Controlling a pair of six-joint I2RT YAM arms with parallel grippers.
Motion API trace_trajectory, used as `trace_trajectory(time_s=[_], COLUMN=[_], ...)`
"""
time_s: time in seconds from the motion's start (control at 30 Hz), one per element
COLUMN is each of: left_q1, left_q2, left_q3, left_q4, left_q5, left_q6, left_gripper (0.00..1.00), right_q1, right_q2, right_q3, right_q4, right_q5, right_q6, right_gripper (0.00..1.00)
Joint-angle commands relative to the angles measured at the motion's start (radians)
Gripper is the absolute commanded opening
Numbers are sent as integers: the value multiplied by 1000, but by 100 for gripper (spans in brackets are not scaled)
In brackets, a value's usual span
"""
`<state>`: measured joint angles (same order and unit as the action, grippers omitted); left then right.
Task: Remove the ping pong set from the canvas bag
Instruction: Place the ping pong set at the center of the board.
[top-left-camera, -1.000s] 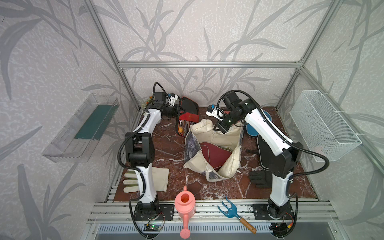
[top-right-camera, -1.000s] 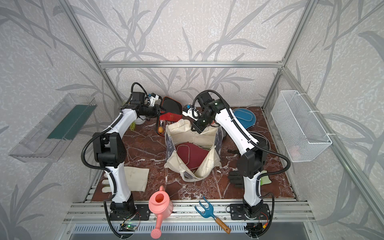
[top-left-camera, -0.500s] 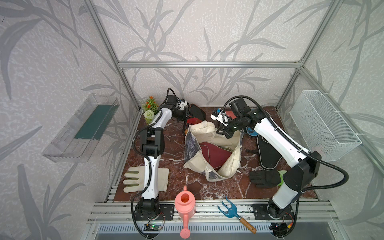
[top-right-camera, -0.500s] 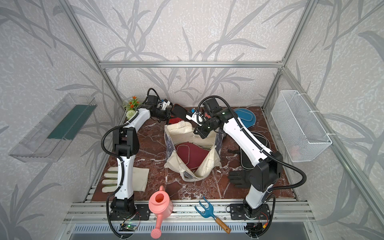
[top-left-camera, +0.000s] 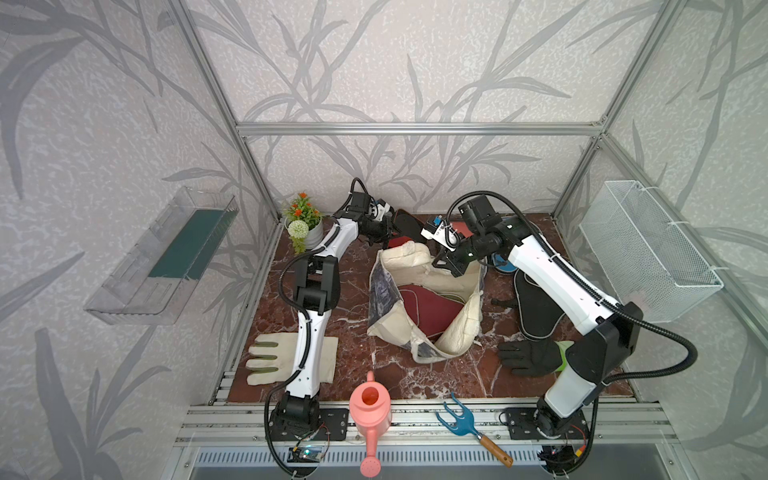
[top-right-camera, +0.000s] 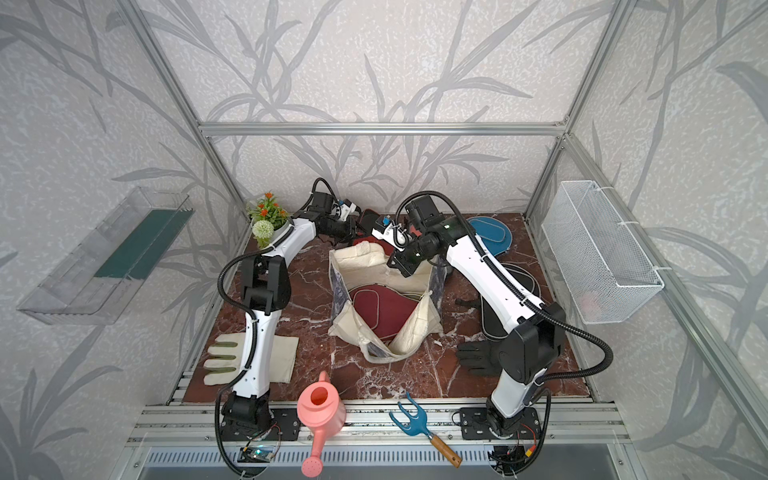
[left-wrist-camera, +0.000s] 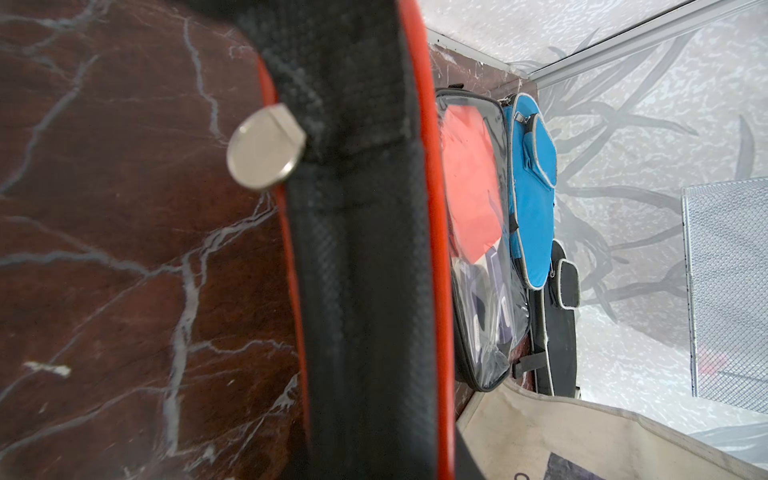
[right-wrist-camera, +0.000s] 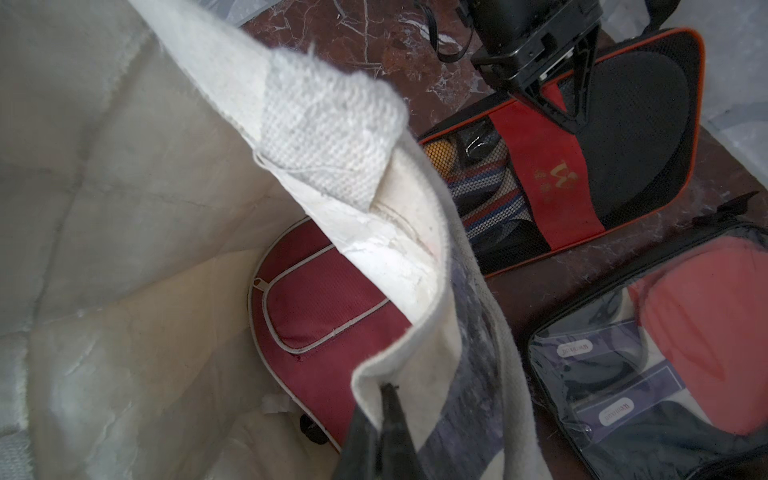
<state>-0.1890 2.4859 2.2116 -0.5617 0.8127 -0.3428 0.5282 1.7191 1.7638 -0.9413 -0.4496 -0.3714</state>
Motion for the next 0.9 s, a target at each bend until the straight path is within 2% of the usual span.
trace_trajectory(time_s=[0.0,0.57,0.7,0.73,0.77,0.8,0.83,0.87], left_q1=[-22,-79,-83,-82,-80,-80,-78,-78], left_q2=[34,115,130,127,124,116,102,87], left_q3=[33,118,154,159,164,168,168,168], left_q4=[93,70,21,4,-13,-33,-57,-83], left_q5=[-9,10,-6,-17,-31,-52,-82,-120], left_q6=[16,8,26,36,43,55,68,84], left_gripper=[0,0,0,7,21,40,53,62], right_q1=[-9,-22,-26,-27,-29,-30,-32,-33], right_q2=[16,14,12,10,8,5,3,0], right_q3=[-1,-29,-33,-35,-36,-37,-38,-38], right_q4=[-9,15,18,17,17,18,20,20], right_q5=[9,-9,-13,-13,-12,-12,-12,-12], right_q6=[5,13,15,15,17,17,18,18], right_gripper=[0,0,0,0,0,0,0,0])
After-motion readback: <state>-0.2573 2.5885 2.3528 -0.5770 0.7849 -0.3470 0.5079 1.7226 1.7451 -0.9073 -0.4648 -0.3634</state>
